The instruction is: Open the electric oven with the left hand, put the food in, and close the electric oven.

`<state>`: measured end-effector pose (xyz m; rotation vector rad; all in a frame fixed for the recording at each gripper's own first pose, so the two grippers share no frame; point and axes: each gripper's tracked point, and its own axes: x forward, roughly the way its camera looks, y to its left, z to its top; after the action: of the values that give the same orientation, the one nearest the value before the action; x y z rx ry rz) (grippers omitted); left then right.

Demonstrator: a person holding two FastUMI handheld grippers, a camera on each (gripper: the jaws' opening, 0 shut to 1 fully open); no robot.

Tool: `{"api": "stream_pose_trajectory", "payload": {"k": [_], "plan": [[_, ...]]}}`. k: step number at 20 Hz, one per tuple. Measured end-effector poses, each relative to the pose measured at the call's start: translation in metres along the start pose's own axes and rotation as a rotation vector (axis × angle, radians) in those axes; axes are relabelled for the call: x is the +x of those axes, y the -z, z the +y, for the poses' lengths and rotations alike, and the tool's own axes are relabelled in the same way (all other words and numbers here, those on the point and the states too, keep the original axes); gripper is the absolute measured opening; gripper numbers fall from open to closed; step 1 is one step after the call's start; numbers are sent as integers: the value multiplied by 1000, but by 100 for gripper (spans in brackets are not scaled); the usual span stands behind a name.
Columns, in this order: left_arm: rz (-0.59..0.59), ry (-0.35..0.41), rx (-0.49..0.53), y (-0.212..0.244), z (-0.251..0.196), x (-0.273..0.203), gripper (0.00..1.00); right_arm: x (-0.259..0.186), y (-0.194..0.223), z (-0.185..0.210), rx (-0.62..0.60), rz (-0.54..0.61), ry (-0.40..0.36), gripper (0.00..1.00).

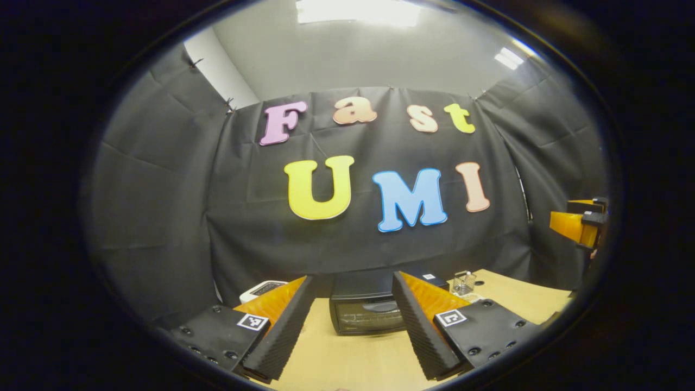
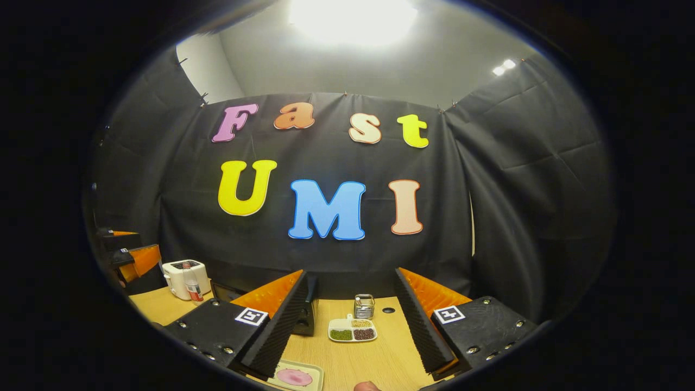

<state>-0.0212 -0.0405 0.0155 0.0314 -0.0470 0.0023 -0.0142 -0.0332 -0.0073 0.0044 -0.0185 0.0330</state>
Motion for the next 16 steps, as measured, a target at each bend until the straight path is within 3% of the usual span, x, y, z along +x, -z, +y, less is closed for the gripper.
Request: {"api": "stream_pose_trajectory", "payload": {"k": [5,9,16], "plan": [[16,-20,-44,17,-19,6,100,-1,12,-9,19,4,-37,95],[27,-11,-39,33,-32,40,100,1,23,-12,10,31,-39,95],[46,53,-30,63,-44,123,97,6,15,-19,4,19,48,95]]}}
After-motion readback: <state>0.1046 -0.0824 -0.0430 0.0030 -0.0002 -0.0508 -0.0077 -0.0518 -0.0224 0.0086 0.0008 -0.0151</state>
